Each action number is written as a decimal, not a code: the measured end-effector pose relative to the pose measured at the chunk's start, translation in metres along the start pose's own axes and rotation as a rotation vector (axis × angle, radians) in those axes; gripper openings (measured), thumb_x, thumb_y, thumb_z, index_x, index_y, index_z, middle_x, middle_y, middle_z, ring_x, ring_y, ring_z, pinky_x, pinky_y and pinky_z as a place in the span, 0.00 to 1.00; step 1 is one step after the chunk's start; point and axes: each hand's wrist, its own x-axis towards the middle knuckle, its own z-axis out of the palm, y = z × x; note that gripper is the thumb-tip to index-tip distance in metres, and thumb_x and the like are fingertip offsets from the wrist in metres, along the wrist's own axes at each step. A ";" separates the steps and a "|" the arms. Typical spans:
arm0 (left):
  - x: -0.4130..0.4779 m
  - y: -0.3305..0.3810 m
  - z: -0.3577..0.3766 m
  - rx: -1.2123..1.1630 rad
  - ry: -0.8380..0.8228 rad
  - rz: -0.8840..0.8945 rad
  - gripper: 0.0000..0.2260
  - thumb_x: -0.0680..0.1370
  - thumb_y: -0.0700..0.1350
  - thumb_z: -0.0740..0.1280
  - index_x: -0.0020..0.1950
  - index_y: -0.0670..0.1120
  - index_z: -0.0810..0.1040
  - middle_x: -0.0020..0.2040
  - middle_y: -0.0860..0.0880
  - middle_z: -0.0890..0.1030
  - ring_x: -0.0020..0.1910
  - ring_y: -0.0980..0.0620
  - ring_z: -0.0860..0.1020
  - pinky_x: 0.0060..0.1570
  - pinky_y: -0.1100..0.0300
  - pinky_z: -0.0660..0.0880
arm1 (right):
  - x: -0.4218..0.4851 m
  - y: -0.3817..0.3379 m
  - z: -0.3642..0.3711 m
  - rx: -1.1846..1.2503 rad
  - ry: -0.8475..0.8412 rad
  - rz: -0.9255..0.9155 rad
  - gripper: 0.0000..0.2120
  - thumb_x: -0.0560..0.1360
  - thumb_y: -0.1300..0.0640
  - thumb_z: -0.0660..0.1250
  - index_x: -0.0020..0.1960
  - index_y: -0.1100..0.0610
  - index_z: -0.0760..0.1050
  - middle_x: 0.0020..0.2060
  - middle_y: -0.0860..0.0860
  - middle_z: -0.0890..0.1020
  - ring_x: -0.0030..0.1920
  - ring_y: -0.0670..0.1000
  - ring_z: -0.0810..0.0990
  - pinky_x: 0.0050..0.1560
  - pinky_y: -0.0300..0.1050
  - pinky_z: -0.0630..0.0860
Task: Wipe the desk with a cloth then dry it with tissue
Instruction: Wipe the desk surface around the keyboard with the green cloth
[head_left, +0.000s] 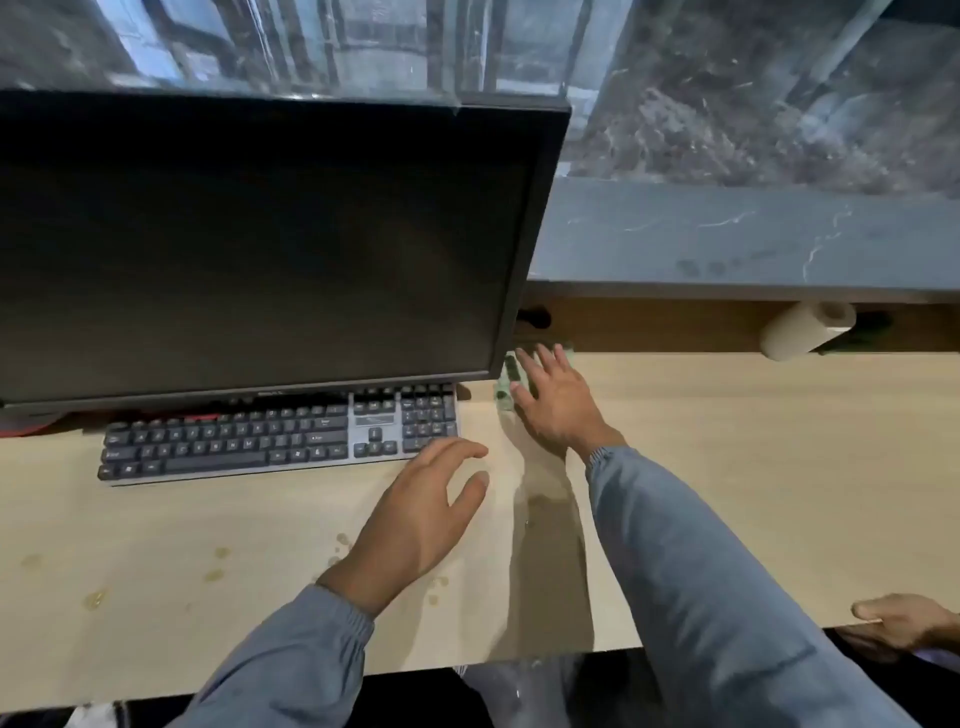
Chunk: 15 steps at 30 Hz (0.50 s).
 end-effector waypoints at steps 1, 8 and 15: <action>0.001 -0.003 0.001 -0.007 0.007 0.012 0.12 0.85 0.53 0.64 0.68 0.58 0.78 0.67 0.63 0.73 0.65 0.59 0.73 0.68 0.58 0.70 | 0.006 -0.001 0.001 -0.032 -0.017 -0.004 0.30 0.85 0.37 0.47 0.84 0.45 0.49 0.84 0.52 0.50 0.83 0.56 0.44 0.81 0.55 0.46; 0.006 -0.005 -0.009 0.123 -0.034 0.083 0.12 0.85 0.59 0.60 0.66 0.61 0.76 0.62 0.69 0.69 0.61 0.64 0.73 0.64 0.60 0.72 | 0.027 -0.003 0.025 -0.203 -0.089 0.024 0.32 0.84 0.35 0.40 0.84 0.46 0.43 0.84 0.54 0.47 0.83 0.57 0.42 0.80 0.57 0.36; -0.015 -0.025 0.000 0.232 0.012 0.172 0.14 0.85 0.60 0.58 0.70 0.61 0.73 0.68 0.67 0.69 0.62 0.63 0.70 0.62 0.62 0.71 | 0.033 0.000 0.027 -0.271 -0.060 -0.001 0.32 0.84 0.35 0.40 0.84 0.47 0.44 0.84 0.55 0.48 0.83 0.59 0.43 0.80 0.59 0.36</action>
